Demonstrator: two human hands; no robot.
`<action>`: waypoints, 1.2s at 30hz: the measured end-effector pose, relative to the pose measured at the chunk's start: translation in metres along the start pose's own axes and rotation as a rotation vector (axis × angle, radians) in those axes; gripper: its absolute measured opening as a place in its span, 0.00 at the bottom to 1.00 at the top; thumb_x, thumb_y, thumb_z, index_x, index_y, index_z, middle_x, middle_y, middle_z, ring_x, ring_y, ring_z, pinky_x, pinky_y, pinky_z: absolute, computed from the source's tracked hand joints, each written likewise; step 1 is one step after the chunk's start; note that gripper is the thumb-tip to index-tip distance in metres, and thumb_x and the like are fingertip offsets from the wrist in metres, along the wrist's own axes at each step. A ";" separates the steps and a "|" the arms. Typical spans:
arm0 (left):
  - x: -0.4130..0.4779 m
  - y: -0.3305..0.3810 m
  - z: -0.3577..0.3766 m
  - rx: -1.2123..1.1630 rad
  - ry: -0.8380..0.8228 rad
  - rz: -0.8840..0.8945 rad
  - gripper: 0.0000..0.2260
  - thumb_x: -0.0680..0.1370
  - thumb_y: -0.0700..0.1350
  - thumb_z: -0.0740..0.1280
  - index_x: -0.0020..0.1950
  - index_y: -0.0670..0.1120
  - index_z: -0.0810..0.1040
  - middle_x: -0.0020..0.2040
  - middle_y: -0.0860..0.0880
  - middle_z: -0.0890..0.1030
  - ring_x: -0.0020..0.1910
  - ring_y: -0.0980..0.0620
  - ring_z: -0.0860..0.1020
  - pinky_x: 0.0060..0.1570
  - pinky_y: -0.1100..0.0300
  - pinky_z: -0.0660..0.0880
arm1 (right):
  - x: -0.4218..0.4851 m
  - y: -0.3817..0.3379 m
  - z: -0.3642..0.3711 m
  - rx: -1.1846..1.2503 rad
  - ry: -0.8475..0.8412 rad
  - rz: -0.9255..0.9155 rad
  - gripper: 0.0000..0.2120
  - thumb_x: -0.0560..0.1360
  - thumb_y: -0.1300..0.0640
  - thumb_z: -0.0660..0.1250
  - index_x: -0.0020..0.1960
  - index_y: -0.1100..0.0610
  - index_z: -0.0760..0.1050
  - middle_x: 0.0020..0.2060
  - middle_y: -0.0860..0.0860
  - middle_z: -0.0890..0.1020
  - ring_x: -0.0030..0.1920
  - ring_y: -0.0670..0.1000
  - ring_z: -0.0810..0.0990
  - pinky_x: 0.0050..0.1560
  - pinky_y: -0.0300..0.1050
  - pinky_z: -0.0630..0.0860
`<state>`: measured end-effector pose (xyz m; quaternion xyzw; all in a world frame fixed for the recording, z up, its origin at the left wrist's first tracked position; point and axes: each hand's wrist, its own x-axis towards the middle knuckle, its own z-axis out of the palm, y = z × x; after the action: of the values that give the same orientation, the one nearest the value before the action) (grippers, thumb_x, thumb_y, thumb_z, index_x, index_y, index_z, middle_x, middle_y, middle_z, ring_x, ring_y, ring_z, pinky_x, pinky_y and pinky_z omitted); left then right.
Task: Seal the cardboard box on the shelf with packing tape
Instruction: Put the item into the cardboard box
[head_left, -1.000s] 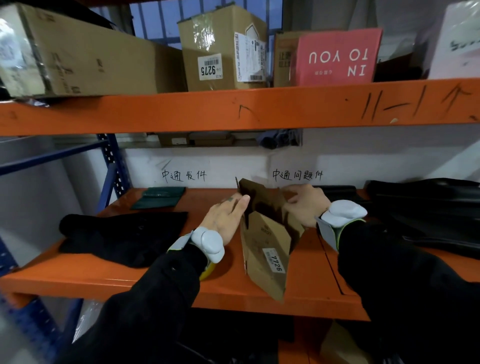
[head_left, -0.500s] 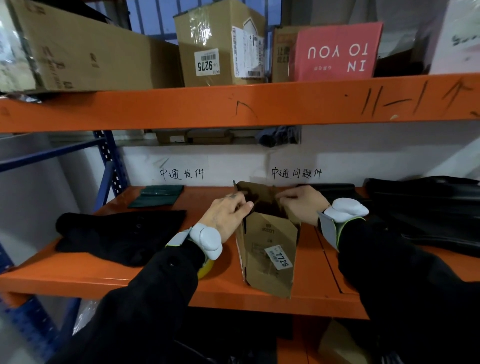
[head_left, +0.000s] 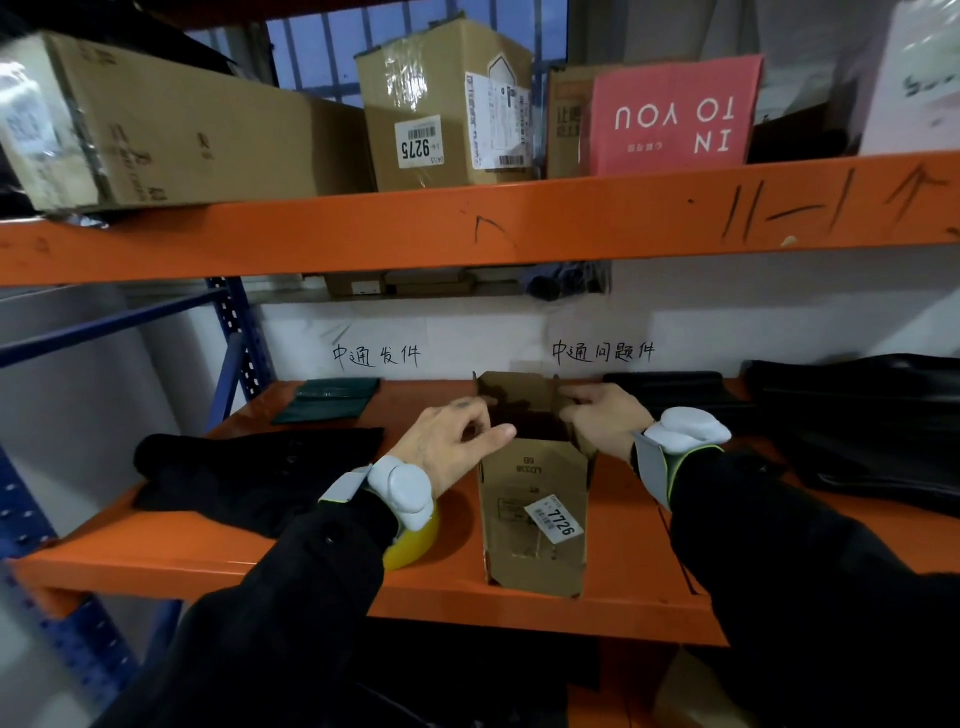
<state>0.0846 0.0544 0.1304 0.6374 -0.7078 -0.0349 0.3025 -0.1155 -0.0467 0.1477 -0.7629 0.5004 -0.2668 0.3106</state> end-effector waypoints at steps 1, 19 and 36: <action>-0.001 -0.001 0.001 0.015 -0.005 0.005 0.17 0.79 0.59 0.64 0.41 0.46 0.73 0.52 0.56 0.80 0.58 0.61 0.73 0.50 0.66 0.64 | 0.000 0.001 0.001 0.005 -0.004 0.000 0.22 0.77 0.55 0.63 0.70 0.46 0.73 0.63 0.52 0.80 0.62 0.55 0.77 0.55 0.36 0.69; 0.000 0.004 0.013 0.063 -0.003 0.015 0.21 0.77 0.50 0.70 0.68 0.65 0.73 0.77 0.53 0.66 0.75 0.51 0.65 0.73 0.57 0.59 | -0.006 0.003 -0.007 0.224 -0.199 -0.022 0.29 0.74 0.54 0.73 0.73 0.51 0.69 0.62 0.51 0.79 0.56 0.49 0.78 0.60 0.42 0.73; -0.008 0.002 0.021 -0.022 0.043 -0.035 0.23 0.78 0.57 0.69 0.73 0.59 0.71 0.78 0.51 0.65 0.76 0.52 0.63 0.69 0.65 0.58 | -0.006 0.000 -0.007 -0.280 -0.024 -0.169 0.38 0.66 0.47 0.77 0.74 0.47 0.67 0.64 0.49 0.79 0.64 0.52 0.77 0.61 0.40 0.73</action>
<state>0.0730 0.0552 0.1106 0.6469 -0.6896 -0.0343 0.3237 -0.1226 -0.0430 0.1512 -0.8412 0.4629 -0.2106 0.1838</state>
